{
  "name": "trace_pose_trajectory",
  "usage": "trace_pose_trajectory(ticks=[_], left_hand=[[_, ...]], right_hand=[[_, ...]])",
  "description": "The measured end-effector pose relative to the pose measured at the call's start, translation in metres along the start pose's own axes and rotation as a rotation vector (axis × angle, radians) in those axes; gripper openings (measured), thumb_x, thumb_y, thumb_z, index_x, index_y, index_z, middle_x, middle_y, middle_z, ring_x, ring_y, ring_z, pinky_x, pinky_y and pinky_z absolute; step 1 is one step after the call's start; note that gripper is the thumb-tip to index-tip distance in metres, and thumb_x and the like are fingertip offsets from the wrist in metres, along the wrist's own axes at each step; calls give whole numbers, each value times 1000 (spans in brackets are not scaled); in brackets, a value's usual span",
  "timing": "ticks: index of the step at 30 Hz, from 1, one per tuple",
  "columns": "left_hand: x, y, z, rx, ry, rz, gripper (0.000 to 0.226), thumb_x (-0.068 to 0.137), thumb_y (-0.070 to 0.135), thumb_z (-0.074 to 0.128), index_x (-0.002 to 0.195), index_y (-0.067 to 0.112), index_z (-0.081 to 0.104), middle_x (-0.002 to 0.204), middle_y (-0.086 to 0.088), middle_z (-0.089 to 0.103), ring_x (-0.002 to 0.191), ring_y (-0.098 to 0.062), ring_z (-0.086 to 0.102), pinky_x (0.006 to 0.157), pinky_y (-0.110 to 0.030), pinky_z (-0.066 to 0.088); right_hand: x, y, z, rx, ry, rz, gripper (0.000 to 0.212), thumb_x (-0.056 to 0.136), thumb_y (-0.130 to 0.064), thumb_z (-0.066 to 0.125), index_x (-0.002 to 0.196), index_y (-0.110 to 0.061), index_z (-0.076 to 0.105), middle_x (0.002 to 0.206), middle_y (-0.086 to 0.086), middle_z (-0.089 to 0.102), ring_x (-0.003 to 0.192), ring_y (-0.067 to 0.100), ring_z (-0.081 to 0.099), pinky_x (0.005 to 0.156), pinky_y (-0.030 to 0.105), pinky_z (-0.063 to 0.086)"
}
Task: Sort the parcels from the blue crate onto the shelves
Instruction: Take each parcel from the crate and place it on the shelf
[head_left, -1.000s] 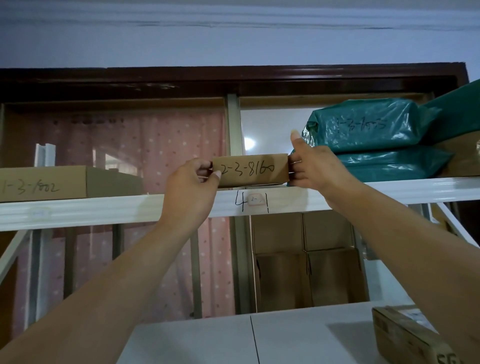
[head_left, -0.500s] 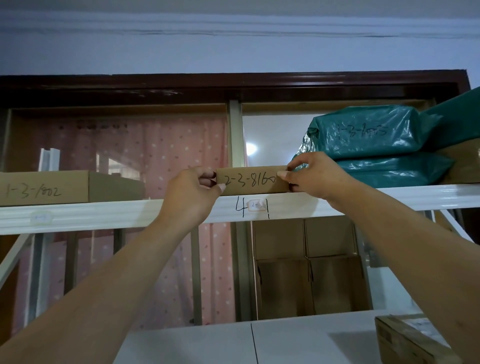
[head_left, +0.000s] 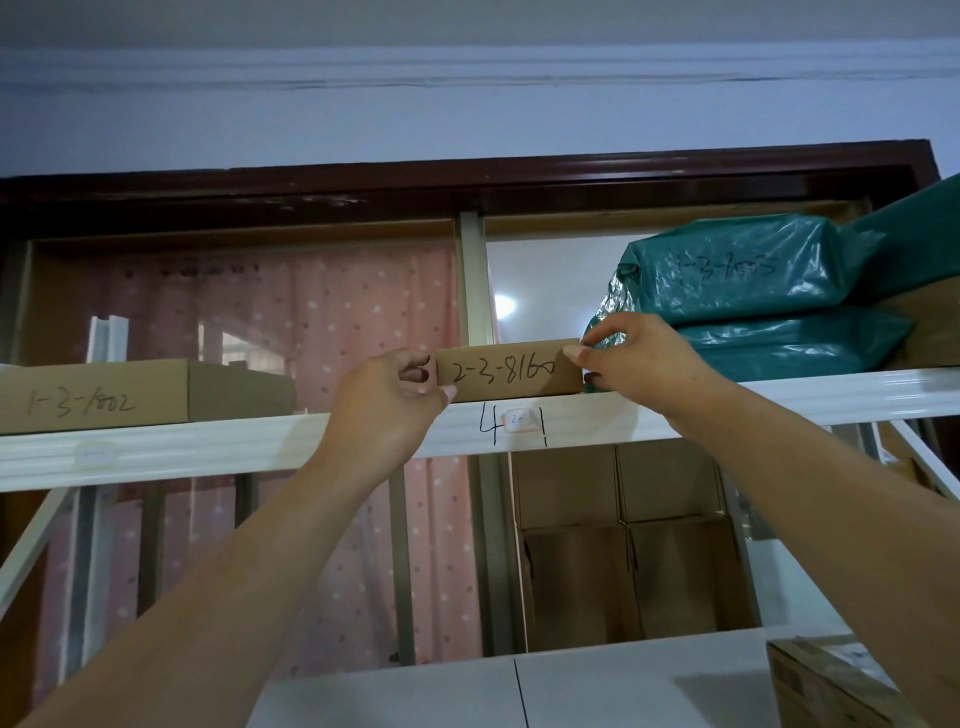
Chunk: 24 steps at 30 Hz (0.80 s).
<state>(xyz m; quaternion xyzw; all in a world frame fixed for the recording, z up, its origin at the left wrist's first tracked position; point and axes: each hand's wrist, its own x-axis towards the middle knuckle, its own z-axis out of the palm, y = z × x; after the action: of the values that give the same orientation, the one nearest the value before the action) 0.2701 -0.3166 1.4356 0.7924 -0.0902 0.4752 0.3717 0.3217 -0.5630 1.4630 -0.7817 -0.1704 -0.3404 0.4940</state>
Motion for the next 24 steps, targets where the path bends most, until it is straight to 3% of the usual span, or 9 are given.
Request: trace_pose_trajectory(ticks=[2,4,6,8,10,13,16,20,24], left_hand=[[3,3,-5,-96,-18,-75,32,97,29,72,129,24,72,109,12,74,96,-2,68,79,-18,46],[7,6,-8,-308,-46,-177,15,101,26,61,106,22,75,98,6,78,97,-13,76,93,-26,53],[11,10,-8,-427,-70,-238,26,107,32,49,108,17,70,94,0,78,96,-20,78,111,-41,50],[15,10,-5,-429,-75,-243,41,110,44,39,120,15,67,93,-2,76,95,-21,77,114,-46,48],[15,10,-2,-421,-74,-236,49,111,52,34,120,16,67,92,-1,76,94,-20,77,114,-46,48],[13,11,-1,-407,-76,-234,57,111,54,32,127,12,67,95,-3,75,96,-21,76,115,-46,47],[13,13,-3,-391,-90,-242,59,110,56,32,132,14,66,112,-11,77,105,-26,76,114,-46,48],[-2,11,-10,-309,59,-147,35,102,57,48,113,31,69,117,-3,77,110,-22,73,90,-33,48],[-44,13,-27,-279,202,0,28,96,37,70,123,34,72,112,14,74,104,-8,70,92,-32,54]], right_hand=[[2,0,2,171,-3,44,26,101,-41,70,116,-20,67,117,12,75,101,24,80,100,47,63],[3,-3,4,332,-5,82,29,106,-40,63,119,-14,63,126,18,72,108,27,77,101,46,63],[0,-9,4,415,-7,105,28,110,-38,57,123,-13,60,127,20,70,111,28,76,99,43,63],[-5,-14,2,456,-31,127,32,112,-36,53,127,-8,58,115,21,72,102,27,76,91,37,63],[-9,-16,-1,468,-56,148,39,113,-38,50,132,-4,57,99,18,73,89,22,75,78,29,62],[-12,-17,-3,472,-73,160,42,113,-40,50,135,-4,56,97,16,72,84,18,74,67,22,58],[-11,-16,-3,446,-56,150,45,112,-43,52,136,-6,57,112,22,73,99,25,76,79,27,61],[-17,-7,0,276,75,51,32,103,-52,61,113,-22,66,123,11,73,115,30,73,106,48,58],[-66,-7,6,260,228,-139,14,101,-34,71,111,-24,72,109,-7,74,107,16,72,96,32,58]])
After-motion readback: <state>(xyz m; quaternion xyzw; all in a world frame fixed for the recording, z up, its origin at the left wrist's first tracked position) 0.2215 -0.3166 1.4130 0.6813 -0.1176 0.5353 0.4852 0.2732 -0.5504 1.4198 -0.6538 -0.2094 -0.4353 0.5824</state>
